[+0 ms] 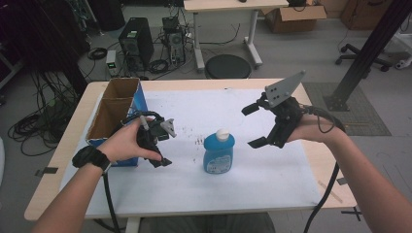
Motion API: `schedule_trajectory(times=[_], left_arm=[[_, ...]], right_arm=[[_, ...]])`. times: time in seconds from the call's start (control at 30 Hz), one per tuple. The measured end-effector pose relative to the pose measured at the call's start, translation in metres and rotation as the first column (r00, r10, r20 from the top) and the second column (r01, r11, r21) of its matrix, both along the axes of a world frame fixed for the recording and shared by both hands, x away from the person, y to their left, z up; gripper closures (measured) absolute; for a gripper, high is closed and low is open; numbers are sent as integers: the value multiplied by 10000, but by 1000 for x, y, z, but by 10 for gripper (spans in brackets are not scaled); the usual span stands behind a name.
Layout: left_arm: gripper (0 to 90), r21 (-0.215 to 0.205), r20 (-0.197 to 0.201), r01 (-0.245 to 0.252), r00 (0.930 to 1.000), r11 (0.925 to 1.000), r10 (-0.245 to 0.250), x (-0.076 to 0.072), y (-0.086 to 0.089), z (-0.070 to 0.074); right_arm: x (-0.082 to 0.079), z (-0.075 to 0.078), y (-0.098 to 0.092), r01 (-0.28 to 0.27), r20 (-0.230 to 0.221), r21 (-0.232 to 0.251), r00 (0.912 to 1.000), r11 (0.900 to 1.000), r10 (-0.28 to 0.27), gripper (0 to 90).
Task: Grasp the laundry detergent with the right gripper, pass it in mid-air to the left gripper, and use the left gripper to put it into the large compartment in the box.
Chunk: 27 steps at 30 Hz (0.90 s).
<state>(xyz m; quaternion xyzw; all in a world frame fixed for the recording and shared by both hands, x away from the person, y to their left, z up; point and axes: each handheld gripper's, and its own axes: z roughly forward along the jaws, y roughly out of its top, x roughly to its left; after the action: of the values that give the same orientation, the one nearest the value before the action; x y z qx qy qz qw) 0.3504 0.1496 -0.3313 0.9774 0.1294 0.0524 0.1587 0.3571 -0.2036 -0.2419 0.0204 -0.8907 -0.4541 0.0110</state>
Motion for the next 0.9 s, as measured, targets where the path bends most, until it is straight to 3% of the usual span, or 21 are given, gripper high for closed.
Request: schedule_trajectory(times=[0.43, 0.67, 0.77, 0.9], left_arm=[[54, -131, 35, -55, 10000, 9999, 55, -1, 2, 2], [54, -119, 4, -60, 10000, 9999, 60, 0, 3, 2], [55, -188, -11, -101, 9999, 9998, 101, 0, 4, 2], [54, -232, 11, -93, 10000, 9997, 93, 0, 5, 3]], right_arm=[[16, -28, -18, 612, -367, 401, 9975, 9973, -597, 9], [20, -45, -18, 730, -550, 607, 9961, 9955, -697, 1], [23, -59, -16, 689, -776, 728, 9950, 9950, -632, 1], [24, -71, -12, 651, -910, 654, 9941, 9957, -590, 1]])
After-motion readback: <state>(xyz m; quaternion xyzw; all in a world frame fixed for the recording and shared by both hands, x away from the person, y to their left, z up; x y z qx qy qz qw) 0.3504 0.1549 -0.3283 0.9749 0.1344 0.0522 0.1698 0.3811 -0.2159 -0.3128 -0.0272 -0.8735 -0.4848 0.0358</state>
